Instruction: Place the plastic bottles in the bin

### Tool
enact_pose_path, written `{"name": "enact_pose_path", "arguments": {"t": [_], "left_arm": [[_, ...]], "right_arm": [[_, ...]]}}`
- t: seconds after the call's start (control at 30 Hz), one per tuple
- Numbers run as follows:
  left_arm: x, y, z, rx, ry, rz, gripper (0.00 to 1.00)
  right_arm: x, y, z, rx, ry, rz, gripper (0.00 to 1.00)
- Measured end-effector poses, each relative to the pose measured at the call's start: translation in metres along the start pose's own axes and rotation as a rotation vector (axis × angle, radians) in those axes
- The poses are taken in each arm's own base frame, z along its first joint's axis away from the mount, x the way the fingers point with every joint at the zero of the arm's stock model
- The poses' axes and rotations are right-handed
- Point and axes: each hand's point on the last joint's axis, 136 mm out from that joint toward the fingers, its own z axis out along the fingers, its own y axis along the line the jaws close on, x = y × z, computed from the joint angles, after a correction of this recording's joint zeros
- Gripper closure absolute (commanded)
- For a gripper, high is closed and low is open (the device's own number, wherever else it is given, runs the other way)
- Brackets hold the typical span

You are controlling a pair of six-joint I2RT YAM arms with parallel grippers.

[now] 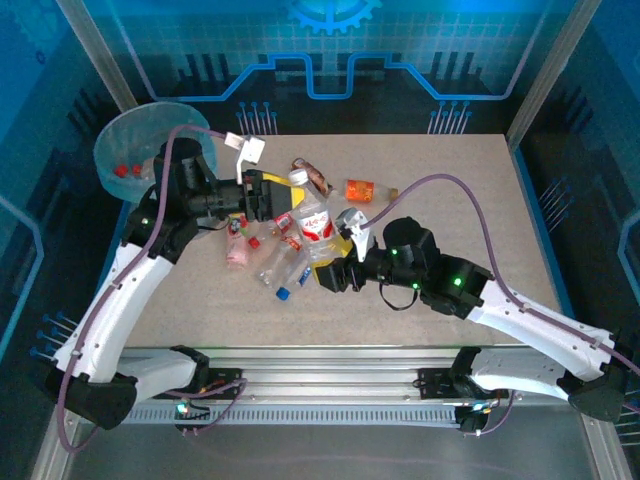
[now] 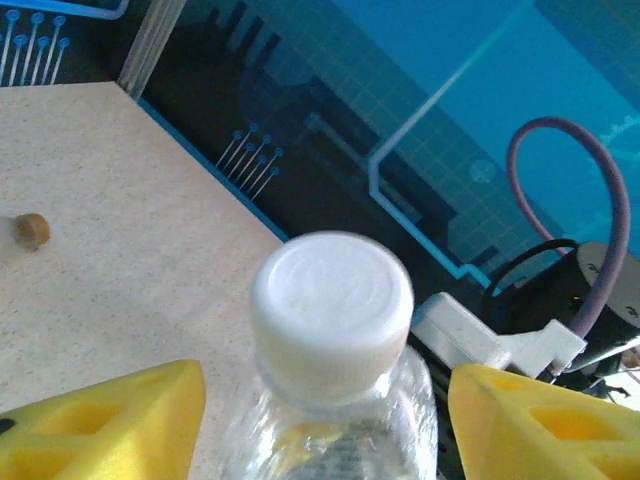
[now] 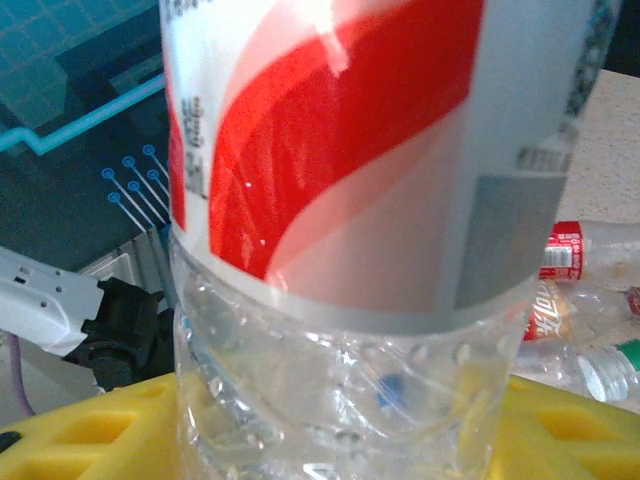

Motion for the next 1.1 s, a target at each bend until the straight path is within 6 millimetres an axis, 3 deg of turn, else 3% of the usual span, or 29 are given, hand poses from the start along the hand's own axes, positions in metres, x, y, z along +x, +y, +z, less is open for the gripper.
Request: {"name": "enact_pose_path", "arguments": {"t": [0.17, 0.27, 0.33, 0.4, 0.53, 0.8, 0.9, 1.03, 1.1], "left_arm": [[0.003, -0.006, 0.003, 0.014, 0.009, 0.008, 0.54], [0.003, -0.007, 0.003, 0.009, 0.007, 0.007, 0.57], [0.004, -0.007, 0.003, 0.004, 0.005, 0.008, 0.54], [0.004, -0.007, 0.002, -0.007, 0.001, 0.008, 0.39], [0.004, -0.005, 0.001, -0.029, -0.003, 0.002, 0.40], [0.003, -0.008, -0.002, -0.038, -0.015, 0.009, 0.70], [0.003, -0.009, -0.003, -0.044, -0.021, 0.011, 0.76], [0.002, -0.009, -0.004, -0.060, -0.029, 0.011, 0.89], [0.000, -0.008, -0.006, -0.079, -0.041, 0.012, 0.98]], "right_arm": [[0.001, 0.006, 0.000, -0.032, 0.005, -0.005, 0.36], [0.001, 0.008, 0.000, -0.040, 0.008, -0.006, 0.36], [0.001, 0.008, 0.000, -0.045, 0.009, -0.006, 0.37], [0.002, 0.009, 0.000, -0.049, 0.010, -0.006, 0.37], [0.003, 0.014, 0.000, -0.066, 0.016, -0.016, 0.38], [0.005, 0.017, -0.001, -0.077, 0.025, -0.021, 0.38], [0.005, 0.018, -0.001, -0.078, 0.024, -0.021, 0.35], [0.004, 0.018, -0.002, -0.073, 0.026, -0.022, 0.26], [0.002, 0.018, -0.004, -0.064, 0.028, -0.025, 0.16]]}}
